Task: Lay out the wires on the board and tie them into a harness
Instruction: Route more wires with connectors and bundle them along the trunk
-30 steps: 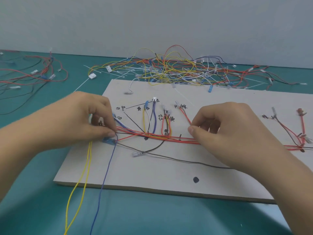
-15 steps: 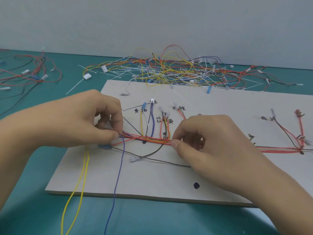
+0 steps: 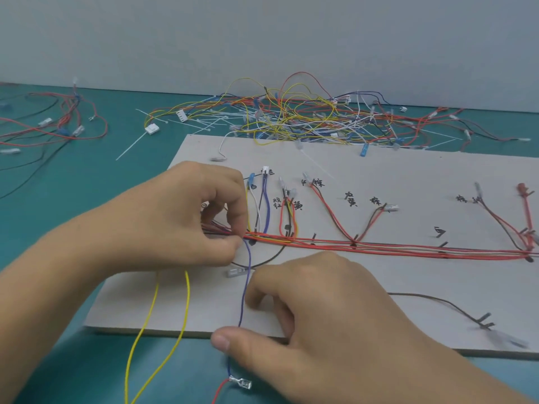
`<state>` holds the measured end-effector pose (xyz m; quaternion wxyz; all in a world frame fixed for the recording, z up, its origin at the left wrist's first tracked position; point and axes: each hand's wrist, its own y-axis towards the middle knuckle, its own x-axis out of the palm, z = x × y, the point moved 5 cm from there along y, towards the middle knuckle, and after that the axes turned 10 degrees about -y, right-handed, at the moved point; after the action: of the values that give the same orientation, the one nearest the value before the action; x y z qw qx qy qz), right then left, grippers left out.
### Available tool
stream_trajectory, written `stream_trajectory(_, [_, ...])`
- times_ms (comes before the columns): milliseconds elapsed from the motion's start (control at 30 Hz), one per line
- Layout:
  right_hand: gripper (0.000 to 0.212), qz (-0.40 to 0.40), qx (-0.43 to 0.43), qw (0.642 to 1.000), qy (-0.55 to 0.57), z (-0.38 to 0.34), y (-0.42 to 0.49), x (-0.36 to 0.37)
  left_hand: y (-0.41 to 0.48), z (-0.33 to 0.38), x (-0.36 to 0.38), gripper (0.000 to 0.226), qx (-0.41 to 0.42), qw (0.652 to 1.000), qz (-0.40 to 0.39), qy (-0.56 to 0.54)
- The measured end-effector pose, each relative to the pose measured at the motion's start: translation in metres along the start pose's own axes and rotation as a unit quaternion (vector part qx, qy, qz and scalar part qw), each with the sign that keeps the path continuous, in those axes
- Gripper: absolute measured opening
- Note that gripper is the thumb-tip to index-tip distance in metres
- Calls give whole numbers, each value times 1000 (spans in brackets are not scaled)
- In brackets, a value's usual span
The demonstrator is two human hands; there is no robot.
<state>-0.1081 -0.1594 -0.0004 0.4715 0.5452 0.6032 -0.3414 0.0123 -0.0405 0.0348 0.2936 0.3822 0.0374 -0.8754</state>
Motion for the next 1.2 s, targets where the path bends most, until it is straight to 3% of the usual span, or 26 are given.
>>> stream_trajectory(300, [30, -29, -4, 999, -34, -5, 2, -2, -3, -1, -5, 6, 14, 1000, 18, -7])
stream_trajectory(433, [17, 3, -2, 1000, 29, -5, 3, -24, -5, -6, -9, 8, 21, 999, 29, -31])
stream_trajectory(567, [11, 11, 41, 983, 178, 12, 6, -39, -8, -10, -14, 6, 17, 998, 42, -44])
stream_trajectory(733, [10, -34, 51, 980, 189, 31, 7, -38, -8, -12, -8, 10, -7, 997, 38, -65])
stream_trajectory(967, [11, -133, 75, 982, 113, 64, 6, -40, -5, -16, 0, 19, -33, 998, 25, -49])
stream_trajectory(1067, [13, -151, 96, 971, 160, 71, 8, -41, -6, -19, -2, 6, -46, 998, 30, -39])
stream_trajectory(1200, [10, -180, 76, 946, 258, 67, 9, -40, -5, -21, -4, 10, -53, 997, 56, -31])
